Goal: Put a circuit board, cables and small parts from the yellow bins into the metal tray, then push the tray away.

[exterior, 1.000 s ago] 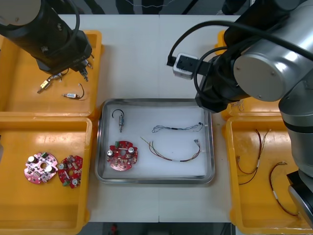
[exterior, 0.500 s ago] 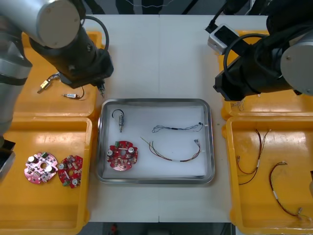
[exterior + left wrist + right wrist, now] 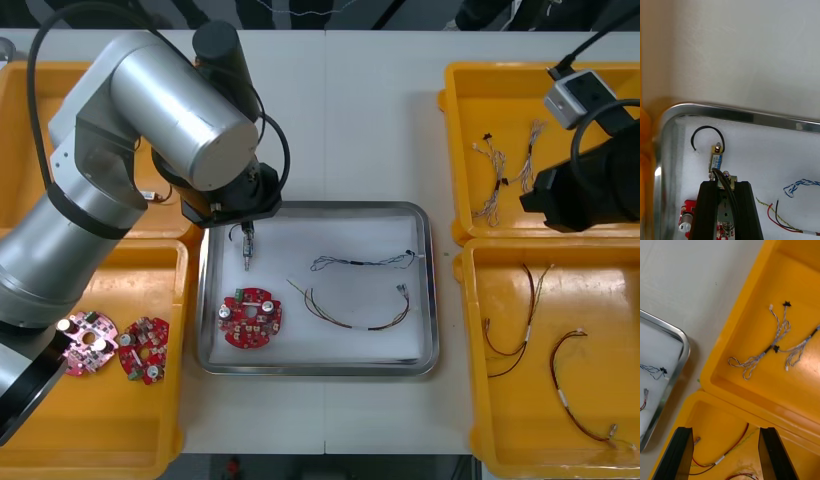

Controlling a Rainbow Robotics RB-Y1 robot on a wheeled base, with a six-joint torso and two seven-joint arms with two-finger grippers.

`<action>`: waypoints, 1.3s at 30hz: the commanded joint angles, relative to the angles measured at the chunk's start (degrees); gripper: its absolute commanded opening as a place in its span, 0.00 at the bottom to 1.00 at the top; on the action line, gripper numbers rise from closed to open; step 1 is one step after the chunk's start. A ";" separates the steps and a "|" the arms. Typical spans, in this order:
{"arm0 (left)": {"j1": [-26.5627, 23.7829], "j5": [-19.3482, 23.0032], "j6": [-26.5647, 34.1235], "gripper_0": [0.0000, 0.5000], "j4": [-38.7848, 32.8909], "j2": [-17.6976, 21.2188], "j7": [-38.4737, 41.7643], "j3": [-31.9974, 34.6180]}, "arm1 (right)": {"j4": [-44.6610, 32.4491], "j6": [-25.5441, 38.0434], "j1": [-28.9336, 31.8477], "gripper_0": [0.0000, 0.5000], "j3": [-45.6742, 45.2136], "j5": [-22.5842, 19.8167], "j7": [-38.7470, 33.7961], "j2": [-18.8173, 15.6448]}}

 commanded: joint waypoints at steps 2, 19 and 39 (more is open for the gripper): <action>0.93 -1.99 -4.52 0.00 1.19 -2.78 4.29 -4.04 | -3.07 0.16 6.33 1.00 -7.29 -1.26 -3.16 -2.12; 0.93 -5.94 -11.72 0.01 8.04 -5.94 3.41 -8.96 | -3.07 0.16 16.97 1.00 -17.57 -1.52 -11.25 -0.81; 0.93 -4.36 -1.27 1.00 -1.89 -3.83 3.85 -2.54 | 1.76 0.16 17.58 1.00 -16.78 -0.47 -14.41 0.86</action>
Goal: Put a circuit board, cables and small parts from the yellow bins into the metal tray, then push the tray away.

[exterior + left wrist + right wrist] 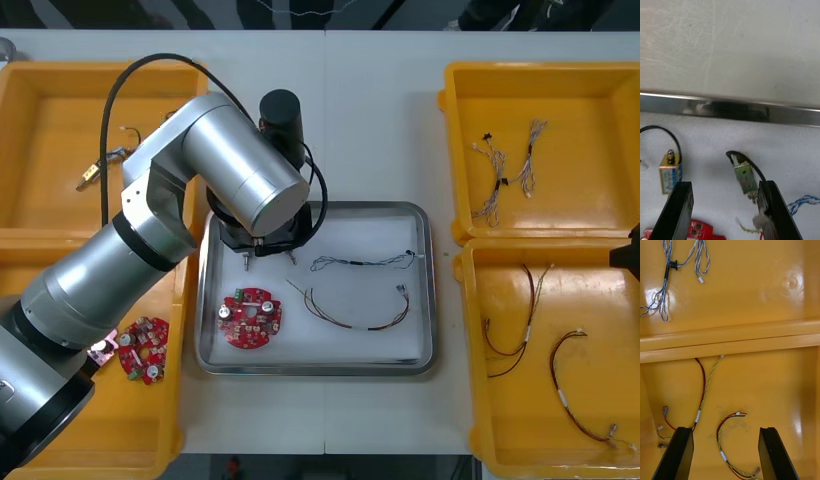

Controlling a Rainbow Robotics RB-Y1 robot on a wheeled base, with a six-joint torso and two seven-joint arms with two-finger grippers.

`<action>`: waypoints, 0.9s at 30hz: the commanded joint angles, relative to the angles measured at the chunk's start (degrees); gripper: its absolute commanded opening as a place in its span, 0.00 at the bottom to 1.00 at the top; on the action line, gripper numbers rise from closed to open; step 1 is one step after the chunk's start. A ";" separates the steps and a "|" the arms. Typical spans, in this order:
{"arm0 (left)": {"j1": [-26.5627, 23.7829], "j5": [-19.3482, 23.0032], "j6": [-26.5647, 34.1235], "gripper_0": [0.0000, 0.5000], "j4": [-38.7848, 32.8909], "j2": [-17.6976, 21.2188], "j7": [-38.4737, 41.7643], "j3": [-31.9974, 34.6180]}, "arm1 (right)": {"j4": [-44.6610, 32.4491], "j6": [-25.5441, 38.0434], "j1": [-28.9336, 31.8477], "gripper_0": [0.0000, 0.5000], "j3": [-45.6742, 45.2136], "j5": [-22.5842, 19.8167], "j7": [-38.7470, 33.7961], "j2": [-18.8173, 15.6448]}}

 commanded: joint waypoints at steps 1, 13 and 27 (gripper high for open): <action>0.12 1.58 5.95 1.00 -9.05 1.08 3.85 5.70 | 0.08 0.16 0.80 1.00 -0.73 -0.33 -2.79 0.35; 0.30 15.91 11.62 1.00 -24.43 12.42 2.88 24.25 | -2.82 0.16 0.01 1.00 0.41 -5.96 -3.23 -2.90; 10.40 31.11 11.62 1.00 -29.44 28.32 -5.20 41.91 | -11.00 0.16 -8.52 1.00 13.06 -19.58 -3.49 -8.00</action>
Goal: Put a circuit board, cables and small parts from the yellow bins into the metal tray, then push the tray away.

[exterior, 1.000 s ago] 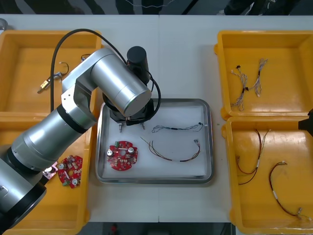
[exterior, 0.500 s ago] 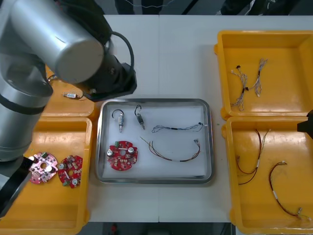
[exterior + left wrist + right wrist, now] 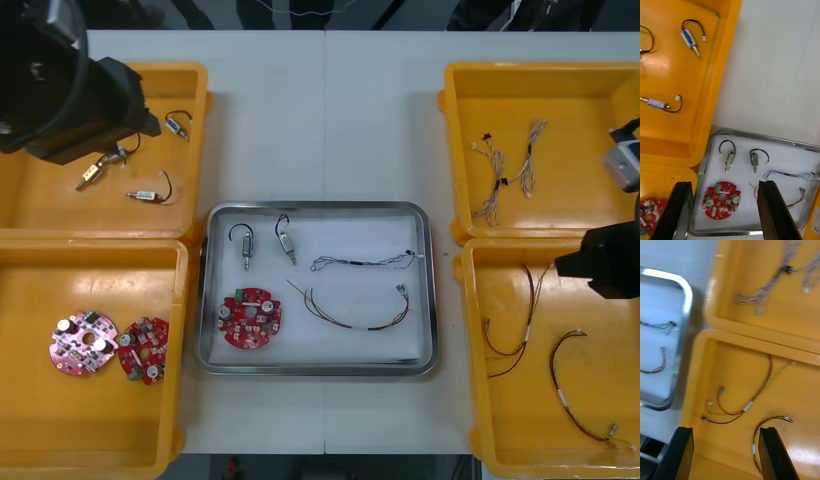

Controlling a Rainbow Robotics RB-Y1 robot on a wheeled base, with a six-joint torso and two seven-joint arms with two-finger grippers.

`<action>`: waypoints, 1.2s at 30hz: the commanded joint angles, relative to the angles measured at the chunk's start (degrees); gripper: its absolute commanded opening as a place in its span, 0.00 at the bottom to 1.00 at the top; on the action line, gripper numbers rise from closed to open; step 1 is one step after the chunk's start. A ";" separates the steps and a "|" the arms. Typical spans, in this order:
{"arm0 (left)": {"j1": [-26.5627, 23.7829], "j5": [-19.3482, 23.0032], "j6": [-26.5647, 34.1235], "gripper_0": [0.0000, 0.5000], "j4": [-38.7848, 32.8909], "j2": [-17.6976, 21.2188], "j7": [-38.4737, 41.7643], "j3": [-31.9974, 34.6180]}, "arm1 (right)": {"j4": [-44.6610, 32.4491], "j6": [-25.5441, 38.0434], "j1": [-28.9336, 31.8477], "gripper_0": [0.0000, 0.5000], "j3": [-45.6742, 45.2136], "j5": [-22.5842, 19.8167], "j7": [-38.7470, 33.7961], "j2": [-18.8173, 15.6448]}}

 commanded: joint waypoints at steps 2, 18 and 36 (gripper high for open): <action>7.70 5.68 0.36 1.00 -3.41 8.82 -6.80 7.76 | -2.89 0.16 -7.15 1.00 8.84 -4.49 -2.89 -2.90; 28.35 10.78 0.36 1.00 -4.20 15.58 -24.20 19.89 | 0.28 0.16 -28.86 1.00 43.03 2.89 -0.43 4.04; 40.04 8.40 -4.87 1.00 -8.68 15.58 -34.57 20.94 | 14.60 -1.30 -34.75 1.00 67.73 24.25 17.76 18.72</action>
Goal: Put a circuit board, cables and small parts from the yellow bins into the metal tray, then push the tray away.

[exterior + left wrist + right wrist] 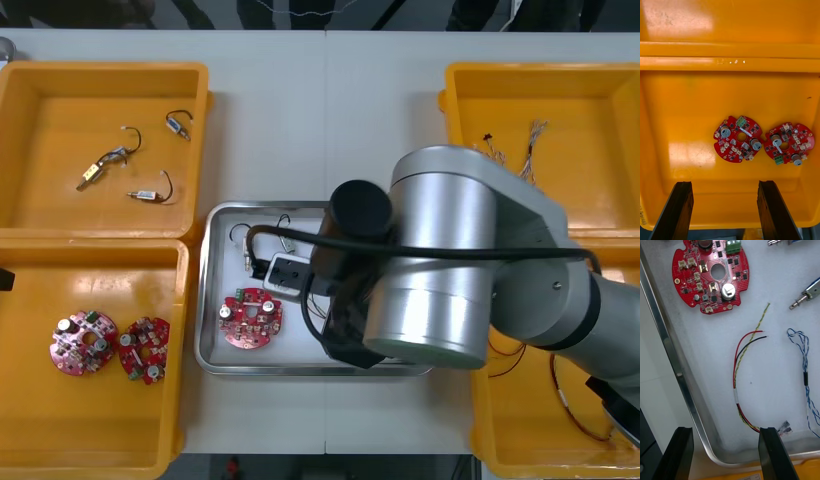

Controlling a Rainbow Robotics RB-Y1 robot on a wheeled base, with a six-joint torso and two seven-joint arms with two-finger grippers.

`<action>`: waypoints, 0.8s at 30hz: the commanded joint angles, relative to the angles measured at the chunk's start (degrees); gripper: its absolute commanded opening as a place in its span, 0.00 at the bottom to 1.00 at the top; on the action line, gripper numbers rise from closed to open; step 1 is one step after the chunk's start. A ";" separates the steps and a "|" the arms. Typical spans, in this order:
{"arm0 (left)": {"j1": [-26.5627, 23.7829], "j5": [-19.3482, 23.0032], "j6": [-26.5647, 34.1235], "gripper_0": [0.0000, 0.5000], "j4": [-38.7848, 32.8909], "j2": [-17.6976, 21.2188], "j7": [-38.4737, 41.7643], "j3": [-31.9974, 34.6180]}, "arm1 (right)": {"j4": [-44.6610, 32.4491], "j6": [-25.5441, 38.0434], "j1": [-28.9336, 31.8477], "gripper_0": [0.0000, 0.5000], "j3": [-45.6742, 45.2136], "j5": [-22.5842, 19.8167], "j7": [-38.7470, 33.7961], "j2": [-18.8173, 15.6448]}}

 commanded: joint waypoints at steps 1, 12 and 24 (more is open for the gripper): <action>2.41 -0.90 -1.25 1.00 -2.18 2.45 -2.98 2.00 | 1.30 -1.84 -1.65 1.00 5.37 3.89 5.74 2.90; 2.32 -2.57 -3.01 1.00 -2.44 2.45 -3.69 0.95 | 5.96 -6.50 -1.03 1.00 14.51 6.35 8.56 4.49; 2.32 -2.57 -3.01 1.00 -2.44 2.45 -3.69 0.95 | 11.40 -10.45 -0.42 1.00 17.23 8.72 9.61 5.89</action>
